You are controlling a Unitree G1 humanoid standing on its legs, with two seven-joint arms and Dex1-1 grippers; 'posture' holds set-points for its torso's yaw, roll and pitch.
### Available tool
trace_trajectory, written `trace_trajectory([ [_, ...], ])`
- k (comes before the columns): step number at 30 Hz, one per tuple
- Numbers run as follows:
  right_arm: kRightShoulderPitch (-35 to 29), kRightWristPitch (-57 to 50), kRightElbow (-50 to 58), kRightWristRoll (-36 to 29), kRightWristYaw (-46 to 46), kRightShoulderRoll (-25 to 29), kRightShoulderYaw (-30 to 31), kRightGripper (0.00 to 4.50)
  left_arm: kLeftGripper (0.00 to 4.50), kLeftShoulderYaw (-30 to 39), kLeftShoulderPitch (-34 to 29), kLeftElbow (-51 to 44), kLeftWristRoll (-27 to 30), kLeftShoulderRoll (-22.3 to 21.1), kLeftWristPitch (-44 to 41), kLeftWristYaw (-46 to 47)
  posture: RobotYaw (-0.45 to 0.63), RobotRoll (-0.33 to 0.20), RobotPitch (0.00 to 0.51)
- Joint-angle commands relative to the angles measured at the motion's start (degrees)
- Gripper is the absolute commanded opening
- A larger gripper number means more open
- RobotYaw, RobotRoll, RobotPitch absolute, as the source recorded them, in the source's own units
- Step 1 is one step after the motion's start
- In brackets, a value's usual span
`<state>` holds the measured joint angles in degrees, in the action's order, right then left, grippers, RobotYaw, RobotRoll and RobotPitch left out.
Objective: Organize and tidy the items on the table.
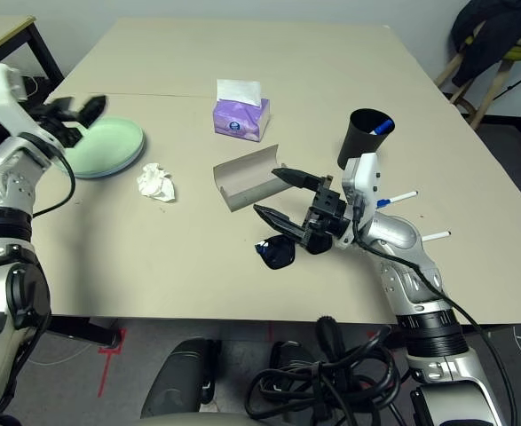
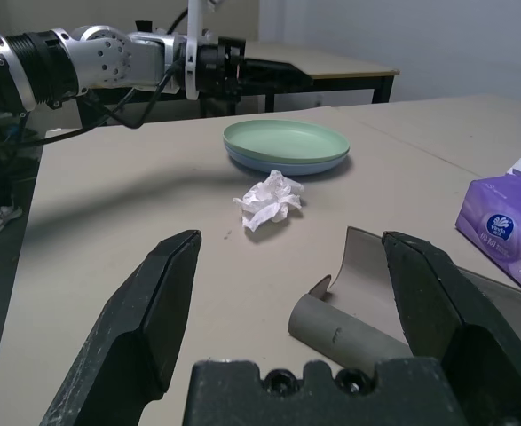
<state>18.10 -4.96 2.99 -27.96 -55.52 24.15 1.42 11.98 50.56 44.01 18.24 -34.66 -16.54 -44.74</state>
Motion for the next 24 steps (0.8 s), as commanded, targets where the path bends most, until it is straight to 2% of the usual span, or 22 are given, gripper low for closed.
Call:
trace_trajectory([
  [1, 0.1, -0.4, 1.4, 0.2, 0.1, 0.7, -0.7, 4.5, 4.44, -4.9, -0.5, 0.5, -3.1, -1.9, -2.4, -6.6, 0.14, 0.0, 0.093],
  [9, -0.4, -0.9, 2.6, 0.1, 0.9, 1.3, -1.1, 4.5, 4.44, -13.4, -0.7, 2.9, -10.5, -3.4, -2.5, -12.2, 0.12, 0.0, 0.085],
  [24, -0.6, -3.7, 3.5, 0.9, 2.4, 2.5, -0.6, 4.5, 4.44, -17.3, -2.8, 3.7, -15.5, -2.4, -4.3, -14.2, 0.12, 0.0, 0.086],
])
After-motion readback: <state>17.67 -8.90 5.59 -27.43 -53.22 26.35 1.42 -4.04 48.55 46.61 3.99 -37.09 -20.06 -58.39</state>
